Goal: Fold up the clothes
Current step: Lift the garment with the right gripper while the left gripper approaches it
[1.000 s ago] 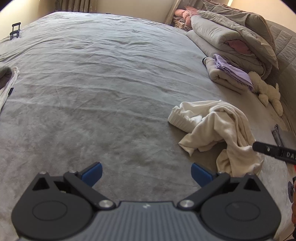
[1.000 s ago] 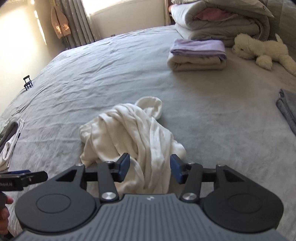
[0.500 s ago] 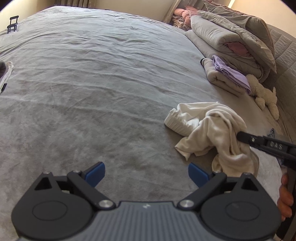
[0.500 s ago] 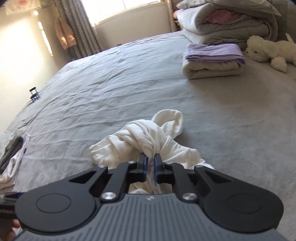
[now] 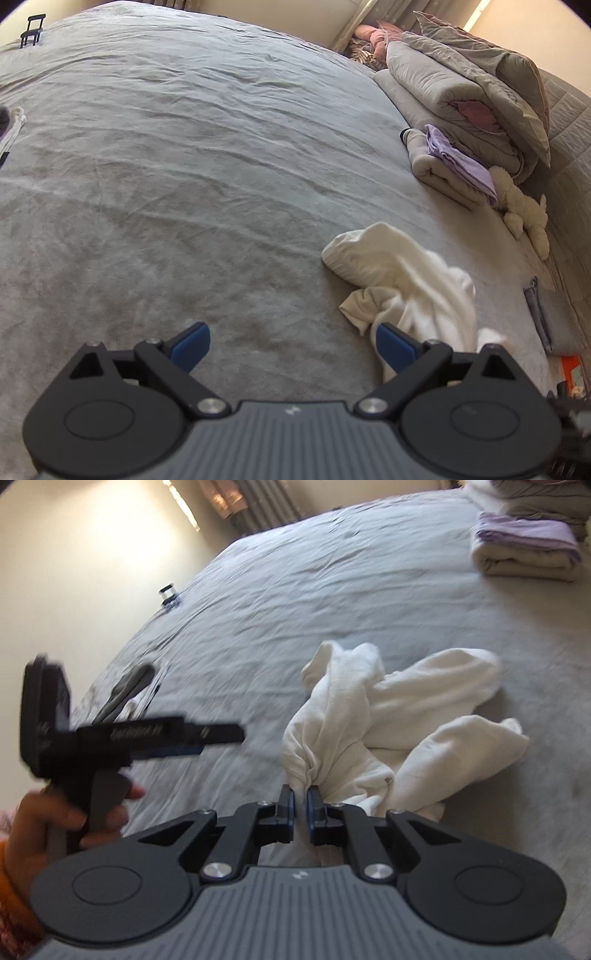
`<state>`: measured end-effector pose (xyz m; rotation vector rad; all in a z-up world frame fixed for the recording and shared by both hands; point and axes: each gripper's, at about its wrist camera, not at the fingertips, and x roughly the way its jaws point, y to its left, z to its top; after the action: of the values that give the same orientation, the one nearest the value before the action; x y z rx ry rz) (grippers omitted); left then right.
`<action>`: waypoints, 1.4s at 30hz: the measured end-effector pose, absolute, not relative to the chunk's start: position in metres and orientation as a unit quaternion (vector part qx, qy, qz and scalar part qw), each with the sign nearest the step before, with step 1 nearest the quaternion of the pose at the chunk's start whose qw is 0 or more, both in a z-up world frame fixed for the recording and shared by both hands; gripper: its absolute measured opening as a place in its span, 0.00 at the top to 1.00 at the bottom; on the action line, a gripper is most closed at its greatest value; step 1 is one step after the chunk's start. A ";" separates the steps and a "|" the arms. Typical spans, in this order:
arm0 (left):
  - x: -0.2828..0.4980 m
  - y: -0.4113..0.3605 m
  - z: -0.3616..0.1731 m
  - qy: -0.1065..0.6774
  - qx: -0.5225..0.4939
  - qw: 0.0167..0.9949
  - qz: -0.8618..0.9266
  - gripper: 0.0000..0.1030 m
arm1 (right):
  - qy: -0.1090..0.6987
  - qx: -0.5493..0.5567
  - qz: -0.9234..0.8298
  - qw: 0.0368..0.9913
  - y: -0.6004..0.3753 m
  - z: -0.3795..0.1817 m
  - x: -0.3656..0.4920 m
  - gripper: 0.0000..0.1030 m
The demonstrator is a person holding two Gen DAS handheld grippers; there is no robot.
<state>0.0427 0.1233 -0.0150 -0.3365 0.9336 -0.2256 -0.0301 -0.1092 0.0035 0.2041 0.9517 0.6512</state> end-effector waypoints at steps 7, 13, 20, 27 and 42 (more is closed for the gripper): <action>0.053 0.111 -0.013 0.435 -0.196 0.869 -0.129 0.06 | 0.493 0.064 0.344 0.797 -0.095 -0.012 -0.047 0.90; 0.066 0.092 -0.017 0.432 -0.211 0.867 -0.127 0.12 | 0.506 0.044 0.353 0.785 -0.089 -0.021 -0.054 0.90; 0.082 0.082 -0.034 0.439 -0.236 0.861 -0.102 0.59 | 0.505 0.048 0.359 0.784 -0.094 -0.022 -0.050 0.90; 0.063 0.090 -0.019 0.401 -0.221 0.883 -0.100 0.97 | 0.489 0.069 0.368 0.788 -0.106 -0.017 -0.047 0.79; -0.006 0.161 0.002 0.378 -0.189 0.903 -0.082 0.98 | 0.443 0.104 0.281 0.845 -0.143 0.005 -0.027 0.44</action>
<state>-0.0060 0.1605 0.0021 -0.3908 0.7807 -0.1699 -0.0266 -0.1431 0.0047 0.2191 0.9342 0.5934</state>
